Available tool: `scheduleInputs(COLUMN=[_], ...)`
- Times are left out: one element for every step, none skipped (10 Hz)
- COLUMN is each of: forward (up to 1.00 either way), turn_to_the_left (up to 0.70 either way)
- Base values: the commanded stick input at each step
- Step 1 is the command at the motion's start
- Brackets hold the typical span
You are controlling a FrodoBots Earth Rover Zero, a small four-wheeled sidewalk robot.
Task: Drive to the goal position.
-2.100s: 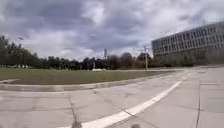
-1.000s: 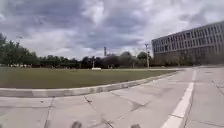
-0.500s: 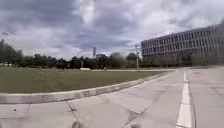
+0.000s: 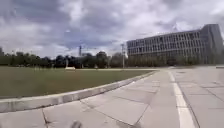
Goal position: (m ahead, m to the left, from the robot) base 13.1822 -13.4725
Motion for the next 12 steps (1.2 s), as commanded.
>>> scheduleInputs(forward=[0.7,0.7,0.7,0.7,0.7,0.7,0.7,0.7,0.7,0.7,0.7,0.7], turn_to_the_left=[0.0,0.0,0.0,0.0,0.0,0.0,-0.02,-0.11,-0.3,-0.31,-0.31,-0.31])
